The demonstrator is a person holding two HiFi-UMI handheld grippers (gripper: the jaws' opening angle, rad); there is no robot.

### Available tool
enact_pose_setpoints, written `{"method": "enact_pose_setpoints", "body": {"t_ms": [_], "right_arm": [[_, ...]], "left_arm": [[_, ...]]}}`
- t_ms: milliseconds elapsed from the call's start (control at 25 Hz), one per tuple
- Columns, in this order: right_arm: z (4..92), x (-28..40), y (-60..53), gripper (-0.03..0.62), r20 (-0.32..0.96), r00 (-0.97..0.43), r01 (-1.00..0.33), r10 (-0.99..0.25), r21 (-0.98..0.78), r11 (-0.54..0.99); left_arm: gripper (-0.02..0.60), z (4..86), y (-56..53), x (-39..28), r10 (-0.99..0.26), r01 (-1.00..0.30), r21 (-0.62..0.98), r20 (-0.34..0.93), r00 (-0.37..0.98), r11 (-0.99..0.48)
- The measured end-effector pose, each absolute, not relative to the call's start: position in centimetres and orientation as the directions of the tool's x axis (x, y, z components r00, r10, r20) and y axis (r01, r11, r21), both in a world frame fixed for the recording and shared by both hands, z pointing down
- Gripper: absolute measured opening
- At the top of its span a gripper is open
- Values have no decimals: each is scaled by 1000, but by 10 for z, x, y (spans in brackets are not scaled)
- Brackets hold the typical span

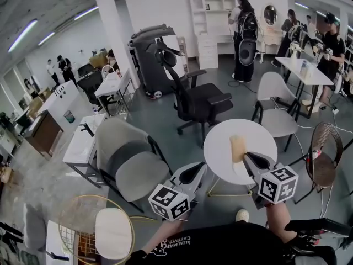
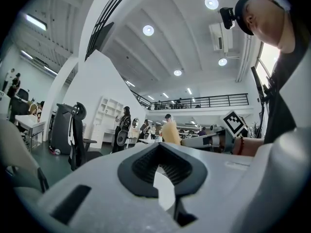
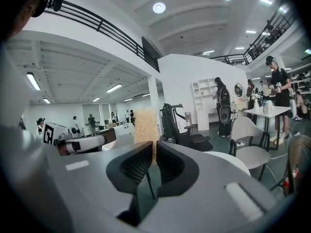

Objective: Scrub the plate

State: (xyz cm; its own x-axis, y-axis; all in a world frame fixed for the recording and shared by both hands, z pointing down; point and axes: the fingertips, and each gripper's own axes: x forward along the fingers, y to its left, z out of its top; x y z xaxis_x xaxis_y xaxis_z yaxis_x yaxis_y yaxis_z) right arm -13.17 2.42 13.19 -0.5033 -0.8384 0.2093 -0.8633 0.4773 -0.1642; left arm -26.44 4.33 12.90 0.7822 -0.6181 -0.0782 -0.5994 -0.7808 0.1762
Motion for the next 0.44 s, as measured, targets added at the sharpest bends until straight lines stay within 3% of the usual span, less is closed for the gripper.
{"method": "enact_pose_setpoints", "body": {"t_ms": [440], "right_arm": [[128, -126, 33, 32, 205, -504, -863, -839, -169, 477]], "left_arm": [[-6, 122, 47, -259, -623, -602, 175, -104, 775, -779]]}}
